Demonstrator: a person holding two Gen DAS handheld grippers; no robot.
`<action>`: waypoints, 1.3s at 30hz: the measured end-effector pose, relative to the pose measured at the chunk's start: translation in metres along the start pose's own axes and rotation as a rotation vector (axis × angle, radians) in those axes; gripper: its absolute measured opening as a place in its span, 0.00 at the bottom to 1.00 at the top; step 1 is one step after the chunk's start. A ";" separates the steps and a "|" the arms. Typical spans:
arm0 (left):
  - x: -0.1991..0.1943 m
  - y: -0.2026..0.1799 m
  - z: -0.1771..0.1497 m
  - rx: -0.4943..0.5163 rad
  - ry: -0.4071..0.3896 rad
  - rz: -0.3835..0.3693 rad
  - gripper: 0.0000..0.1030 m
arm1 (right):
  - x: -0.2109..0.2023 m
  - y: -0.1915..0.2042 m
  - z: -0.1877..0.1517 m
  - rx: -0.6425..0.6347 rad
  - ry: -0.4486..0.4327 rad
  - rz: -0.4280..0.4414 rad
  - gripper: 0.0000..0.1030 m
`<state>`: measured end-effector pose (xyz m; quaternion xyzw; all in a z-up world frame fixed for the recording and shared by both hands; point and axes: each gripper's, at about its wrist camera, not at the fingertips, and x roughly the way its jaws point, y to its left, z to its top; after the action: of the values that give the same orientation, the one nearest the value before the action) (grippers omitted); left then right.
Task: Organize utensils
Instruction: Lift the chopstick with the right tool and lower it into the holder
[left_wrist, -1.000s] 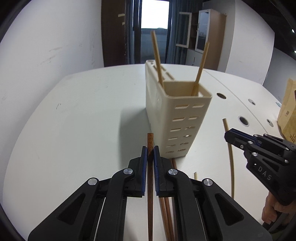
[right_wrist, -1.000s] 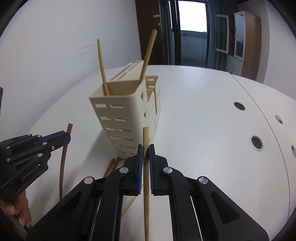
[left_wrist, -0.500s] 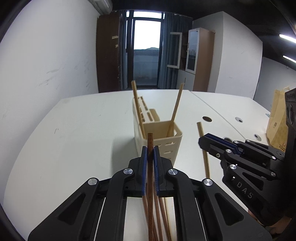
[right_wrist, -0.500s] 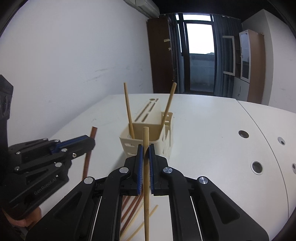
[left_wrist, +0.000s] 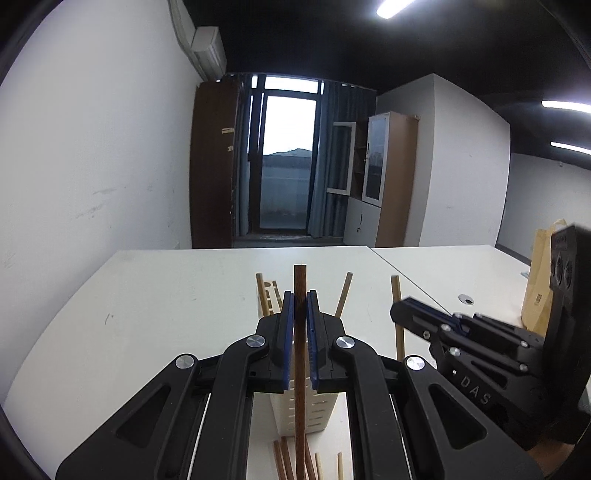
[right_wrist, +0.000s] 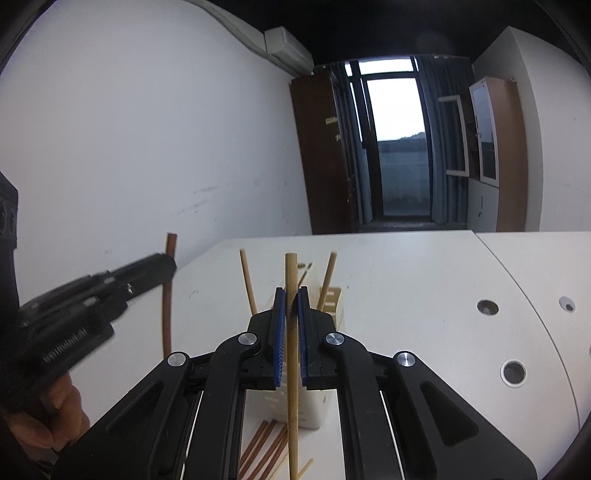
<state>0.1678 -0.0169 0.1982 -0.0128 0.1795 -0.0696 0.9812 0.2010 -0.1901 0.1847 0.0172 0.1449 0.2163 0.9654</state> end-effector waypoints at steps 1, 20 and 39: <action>0.000 -0.002 0.001 0.004 -0.010 0.004 0.06 | 0.000 0.000 0.002 -0.003 -0.011 -0.002 0.07; -0.030 -0.016 0.012 -0.004 -0.438 0.021 0.06 | -0.015 -0.002 0.029 -0.066 -0.302 0.106 0.07; -0.013 -0.024 0.009 -0.067 -0.682 0.037 0.06 | -0.006 -0.026 0.038 0.008 -0.608 0.134 0.07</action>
<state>0.1552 -0.0392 0.2124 -0.0643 -0.1565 -0.0378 0.9849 0.2173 -0.2147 0.2206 0.0941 -0.1510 0.2640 0.9480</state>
